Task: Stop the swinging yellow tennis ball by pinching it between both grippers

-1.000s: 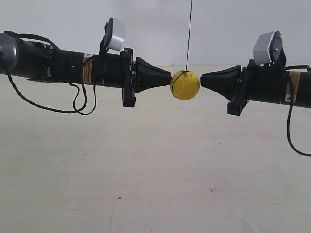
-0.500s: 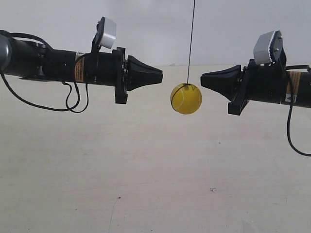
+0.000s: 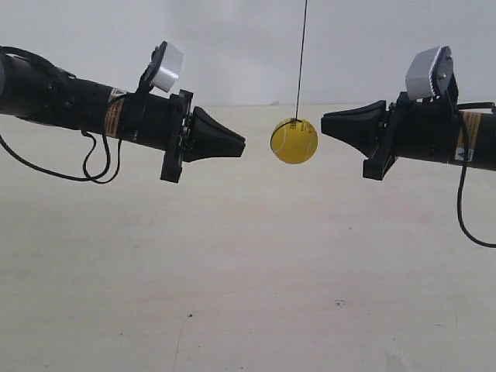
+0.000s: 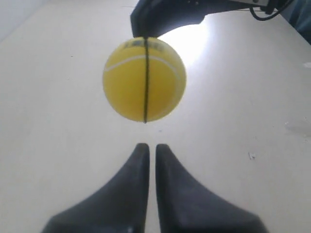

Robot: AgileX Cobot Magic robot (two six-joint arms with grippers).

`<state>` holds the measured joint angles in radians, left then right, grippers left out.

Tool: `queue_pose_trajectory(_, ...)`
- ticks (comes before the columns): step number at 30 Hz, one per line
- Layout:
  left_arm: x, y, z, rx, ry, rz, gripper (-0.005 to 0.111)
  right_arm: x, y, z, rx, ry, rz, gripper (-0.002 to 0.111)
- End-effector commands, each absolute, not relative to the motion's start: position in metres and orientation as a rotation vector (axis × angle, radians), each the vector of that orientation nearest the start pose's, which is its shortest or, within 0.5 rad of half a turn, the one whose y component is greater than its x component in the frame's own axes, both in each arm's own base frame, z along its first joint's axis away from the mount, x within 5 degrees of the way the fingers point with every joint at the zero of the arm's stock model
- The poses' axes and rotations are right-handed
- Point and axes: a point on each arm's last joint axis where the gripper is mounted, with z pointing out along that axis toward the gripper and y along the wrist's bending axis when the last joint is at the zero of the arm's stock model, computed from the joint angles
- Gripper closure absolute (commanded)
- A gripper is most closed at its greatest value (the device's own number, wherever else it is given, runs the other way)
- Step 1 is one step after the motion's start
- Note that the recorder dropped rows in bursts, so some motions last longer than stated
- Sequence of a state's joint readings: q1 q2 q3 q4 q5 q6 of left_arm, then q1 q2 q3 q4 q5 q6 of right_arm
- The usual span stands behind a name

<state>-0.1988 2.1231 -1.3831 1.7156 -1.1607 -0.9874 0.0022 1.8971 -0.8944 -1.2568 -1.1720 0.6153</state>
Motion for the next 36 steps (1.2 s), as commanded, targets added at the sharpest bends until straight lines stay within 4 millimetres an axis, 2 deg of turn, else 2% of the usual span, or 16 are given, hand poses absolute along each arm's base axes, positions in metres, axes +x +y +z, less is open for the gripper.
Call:
queue_pose_trajectory(1, 0.384, -0.162, 0.204, 1.438, 1.464, -0.975, 0.102, 0.336, 0.080, 0.193, -0.950, 1.470, 0.773, 0.108)
queue_pose_trajectory(8, 0.369, -0.159, 0.244, 1.414, 1.440, -0.950, 0.102, 0.326, 0.082, 0.214, -0.996, 1.447, 0.787, 0.108)
queue_pose_trajectory(14, 0.334, -0.152, 0.276, 1.428, 1.388, -0.915, 0.102, 0.299, 0.082, 0.240, -1.022, 1.394, 0.753, 0.108)
queue_pose_trajectory(21, 0.276, -0.140, 0.310, 1.453, 1.300, -0.839, 0.102, 0.252, 0.082, 0.266, -1.032, 1.329, 0.708, 0.108)
queue_pose_trajectory(30, 0.198, -0.121, 0.345, 1.418, 1.217, -0.634, 0.102, 0.193, 0.080, 0.281, -1.038, 1.287, 0.598, 0.108)
queue_pose_trajectory(36, 0.153, -0.105, 0.347, 1.295, 1.217, -0.466, 0.102, 0.158, 0.070, 0.286, -0.952, 1.359, 0.426, 0.108)
